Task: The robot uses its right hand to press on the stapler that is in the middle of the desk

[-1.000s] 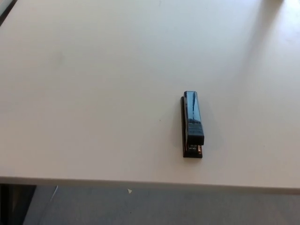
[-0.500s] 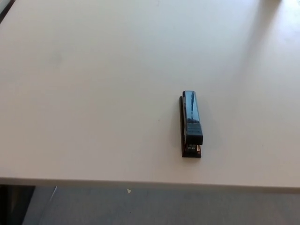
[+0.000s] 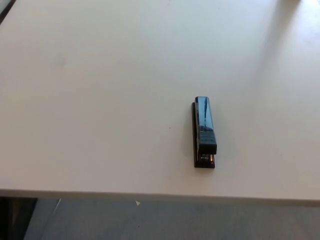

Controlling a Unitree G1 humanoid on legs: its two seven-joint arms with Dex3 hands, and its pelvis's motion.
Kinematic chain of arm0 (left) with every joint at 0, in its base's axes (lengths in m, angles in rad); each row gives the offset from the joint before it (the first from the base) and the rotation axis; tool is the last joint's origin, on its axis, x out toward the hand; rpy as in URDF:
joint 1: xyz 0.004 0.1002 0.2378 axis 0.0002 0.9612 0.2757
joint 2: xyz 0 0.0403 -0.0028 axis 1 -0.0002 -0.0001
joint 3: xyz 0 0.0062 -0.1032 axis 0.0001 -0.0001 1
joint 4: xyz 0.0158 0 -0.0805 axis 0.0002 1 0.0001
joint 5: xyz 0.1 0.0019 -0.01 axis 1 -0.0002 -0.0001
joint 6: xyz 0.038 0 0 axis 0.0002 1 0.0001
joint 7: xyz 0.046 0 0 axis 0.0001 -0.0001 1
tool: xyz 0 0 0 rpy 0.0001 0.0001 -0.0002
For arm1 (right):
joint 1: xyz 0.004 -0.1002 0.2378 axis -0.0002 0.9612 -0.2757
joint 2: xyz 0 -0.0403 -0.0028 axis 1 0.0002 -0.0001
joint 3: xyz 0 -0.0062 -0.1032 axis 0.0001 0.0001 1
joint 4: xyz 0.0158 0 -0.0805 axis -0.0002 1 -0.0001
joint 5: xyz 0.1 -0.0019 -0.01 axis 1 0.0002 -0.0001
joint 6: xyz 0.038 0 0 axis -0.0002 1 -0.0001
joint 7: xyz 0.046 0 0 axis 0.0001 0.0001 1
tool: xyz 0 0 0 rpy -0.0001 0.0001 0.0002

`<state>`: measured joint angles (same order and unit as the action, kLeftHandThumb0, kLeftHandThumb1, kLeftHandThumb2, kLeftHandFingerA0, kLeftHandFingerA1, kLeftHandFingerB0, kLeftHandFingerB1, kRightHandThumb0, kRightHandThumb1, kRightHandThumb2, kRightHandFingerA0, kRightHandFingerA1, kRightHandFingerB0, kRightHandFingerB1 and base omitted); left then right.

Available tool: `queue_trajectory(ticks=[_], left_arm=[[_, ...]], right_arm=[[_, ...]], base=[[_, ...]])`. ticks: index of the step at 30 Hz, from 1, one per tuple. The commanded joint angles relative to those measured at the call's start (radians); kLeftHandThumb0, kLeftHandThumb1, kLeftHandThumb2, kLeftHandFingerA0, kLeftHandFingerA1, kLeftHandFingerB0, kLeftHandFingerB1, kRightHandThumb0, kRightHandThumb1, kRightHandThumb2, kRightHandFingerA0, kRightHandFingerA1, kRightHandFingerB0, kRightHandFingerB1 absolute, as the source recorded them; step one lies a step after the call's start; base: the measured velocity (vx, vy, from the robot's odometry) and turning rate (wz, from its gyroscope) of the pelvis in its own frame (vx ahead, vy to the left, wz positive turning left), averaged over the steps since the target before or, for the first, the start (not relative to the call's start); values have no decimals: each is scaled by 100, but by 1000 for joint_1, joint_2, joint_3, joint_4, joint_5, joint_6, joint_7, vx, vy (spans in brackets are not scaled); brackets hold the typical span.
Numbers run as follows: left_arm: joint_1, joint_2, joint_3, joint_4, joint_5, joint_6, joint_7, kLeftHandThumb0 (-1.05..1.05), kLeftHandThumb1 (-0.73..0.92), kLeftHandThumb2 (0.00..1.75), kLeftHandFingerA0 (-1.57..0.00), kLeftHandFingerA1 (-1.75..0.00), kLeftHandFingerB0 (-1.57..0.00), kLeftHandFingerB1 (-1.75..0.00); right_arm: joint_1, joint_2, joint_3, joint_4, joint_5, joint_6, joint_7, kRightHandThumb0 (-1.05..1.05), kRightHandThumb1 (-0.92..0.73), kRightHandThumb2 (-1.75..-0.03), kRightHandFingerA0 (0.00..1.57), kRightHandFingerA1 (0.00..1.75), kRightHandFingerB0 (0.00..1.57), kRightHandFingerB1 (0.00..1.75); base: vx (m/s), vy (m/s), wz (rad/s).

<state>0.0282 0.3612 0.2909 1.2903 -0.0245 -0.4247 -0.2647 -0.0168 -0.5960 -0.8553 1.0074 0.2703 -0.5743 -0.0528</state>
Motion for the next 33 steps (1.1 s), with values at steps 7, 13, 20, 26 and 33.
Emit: queue_trajectory(ticks=[7,13,20,26,33], left_arm=[[-23,25,22,-8,-34,-22,-36,-89,77,116,-12,-47,0,-29],[-31,14,29,-13,-45,-9,-42,-87,76,117,-8,-48,-1,-36],[-46,15,12,-5,-25,31,-19,-86,92,74,-16,-37,-11,-27],[-53,14,14,-4,-27,40,-14,-37,47,109,-2,-50,0,-48],[-48,17,-2,-5,-9,29,-6,-85,92,73,-17,-36,-12,-27]], right_arm=[[-343,-95,211,-800,124,222,28,-18,-54,-98,148,87,110,91],[-568,4,414,-892,83,316,59,-10,-54,-112,147,105,101,120],[-725,169,613,-827,-3,382,105,-7,-74,-80,130,108,86,111],[-853,349,749,-671,-94,442,43,-5,-67,-86,131,107,84,110],[-925,484,873,-500,-217,433,-39,-17,-77,-71,120,105,77,112]], base=[[0,0,0],[0,0,0],[0,0,0],[0,0,0],[0,0,0]])
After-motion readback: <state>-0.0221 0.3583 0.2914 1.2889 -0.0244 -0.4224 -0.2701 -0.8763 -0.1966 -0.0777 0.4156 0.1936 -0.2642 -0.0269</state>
